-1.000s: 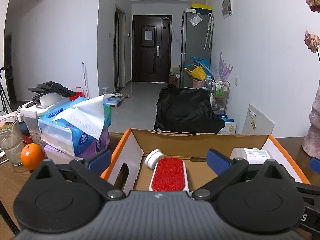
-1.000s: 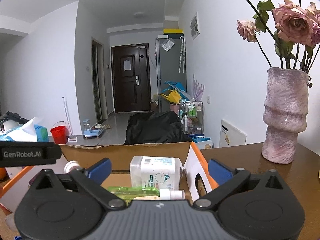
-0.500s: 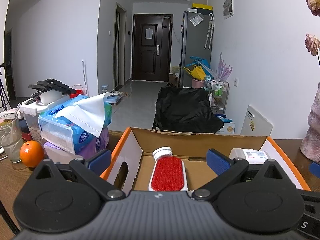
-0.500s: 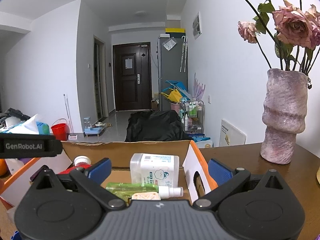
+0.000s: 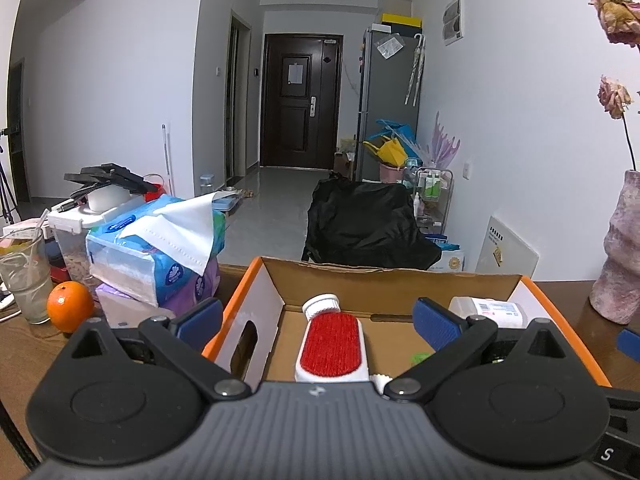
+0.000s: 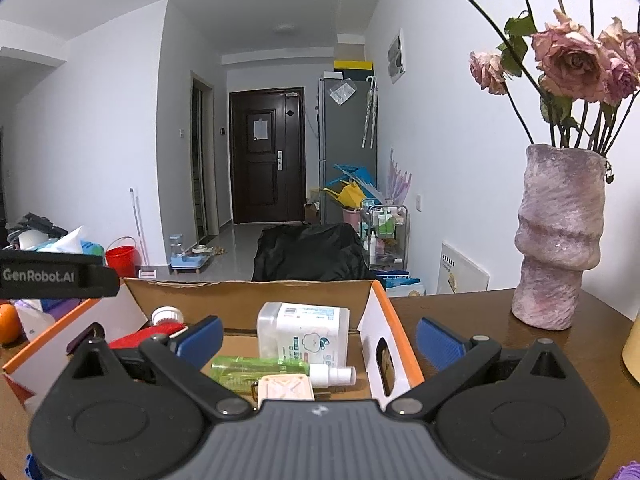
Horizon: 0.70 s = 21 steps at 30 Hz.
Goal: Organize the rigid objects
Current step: 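Withdraw the left tool toward the blue cap while the right tool moves toward the purple cap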
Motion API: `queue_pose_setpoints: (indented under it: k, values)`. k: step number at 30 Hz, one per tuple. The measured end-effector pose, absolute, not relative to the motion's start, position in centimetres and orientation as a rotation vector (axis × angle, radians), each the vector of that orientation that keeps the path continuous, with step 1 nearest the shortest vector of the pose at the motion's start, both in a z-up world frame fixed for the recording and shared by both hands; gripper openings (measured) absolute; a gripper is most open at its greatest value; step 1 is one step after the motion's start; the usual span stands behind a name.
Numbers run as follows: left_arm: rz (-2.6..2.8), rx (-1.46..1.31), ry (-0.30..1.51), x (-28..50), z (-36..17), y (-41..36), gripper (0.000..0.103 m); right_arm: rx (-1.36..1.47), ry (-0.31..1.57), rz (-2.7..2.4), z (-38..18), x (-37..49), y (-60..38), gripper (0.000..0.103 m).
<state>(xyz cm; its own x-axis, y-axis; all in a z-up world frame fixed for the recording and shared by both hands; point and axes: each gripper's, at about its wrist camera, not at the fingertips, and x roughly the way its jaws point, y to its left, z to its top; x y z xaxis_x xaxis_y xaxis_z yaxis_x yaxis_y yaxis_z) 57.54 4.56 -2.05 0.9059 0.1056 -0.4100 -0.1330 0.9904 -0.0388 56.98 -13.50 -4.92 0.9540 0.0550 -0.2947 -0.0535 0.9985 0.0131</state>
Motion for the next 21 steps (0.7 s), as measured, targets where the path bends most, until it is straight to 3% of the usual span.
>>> queue_pose_setpoints:
  k: [21]
  values:
    - [0.122, -0.07, 0.418, 51.4, -1.8, 4.8, 0.103, 0.008, 0.301, 0.022, -5.1, 50.1, -15.8, 0.103]
